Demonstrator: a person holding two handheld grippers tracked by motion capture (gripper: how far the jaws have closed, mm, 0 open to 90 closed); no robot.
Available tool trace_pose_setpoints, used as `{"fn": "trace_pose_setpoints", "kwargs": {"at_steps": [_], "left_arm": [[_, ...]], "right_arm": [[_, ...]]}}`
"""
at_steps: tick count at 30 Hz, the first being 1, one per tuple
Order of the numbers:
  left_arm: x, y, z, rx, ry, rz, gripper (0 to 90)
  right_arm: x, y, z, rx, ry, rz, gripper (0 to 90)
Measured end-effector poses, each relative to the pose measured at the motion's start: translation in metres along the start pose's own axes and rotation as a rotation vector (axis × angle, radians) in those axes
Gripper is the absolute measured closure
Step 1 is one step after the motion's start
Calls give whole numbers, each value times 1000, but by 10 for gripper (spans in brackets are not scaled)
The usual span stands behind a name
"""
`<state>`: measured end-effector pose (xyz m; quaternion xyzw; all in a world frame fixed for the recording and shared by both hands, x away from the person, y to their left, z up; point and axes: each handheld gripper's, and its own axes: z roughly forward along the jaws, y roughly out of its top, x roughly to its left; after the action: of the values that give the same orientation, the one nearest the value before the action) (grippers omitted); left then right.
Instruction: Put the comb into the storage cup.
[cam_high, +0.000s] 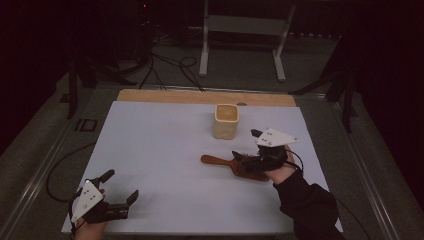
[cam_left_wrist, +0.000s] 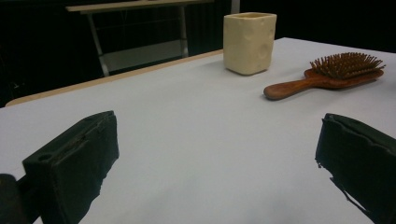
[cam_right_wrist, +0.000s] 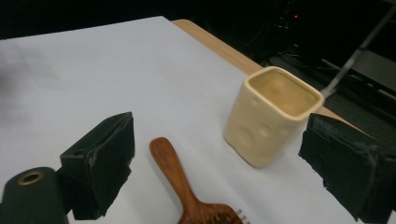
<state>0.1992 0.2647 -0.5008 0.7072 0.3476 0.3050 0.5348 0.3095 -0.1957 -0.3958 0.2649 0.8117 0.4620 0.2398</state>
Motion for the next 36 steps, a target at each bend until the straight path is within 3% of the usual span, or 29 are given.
{"fn": "trace_pose_setpoints", "kwargs": {"at_steps": [10, 17, 30, 36], "left_arm": [[0, 0, 0, -4, -4, -3, 0], [0, 0, 0, -4, -6, 0, 0], [0, 0, -1, -7, -7, 1, 0], [0, 0, -1, -6, -8, 2, 0]], "right_arm": [[4, 6, 25, 15, 43, 7, 97], [8, 7, 41, 47, 33, 2, 117], [13, 0, 70, 103, 62, 18, 156], [16, -4, 84, 135, 61, 42, 288]]}}
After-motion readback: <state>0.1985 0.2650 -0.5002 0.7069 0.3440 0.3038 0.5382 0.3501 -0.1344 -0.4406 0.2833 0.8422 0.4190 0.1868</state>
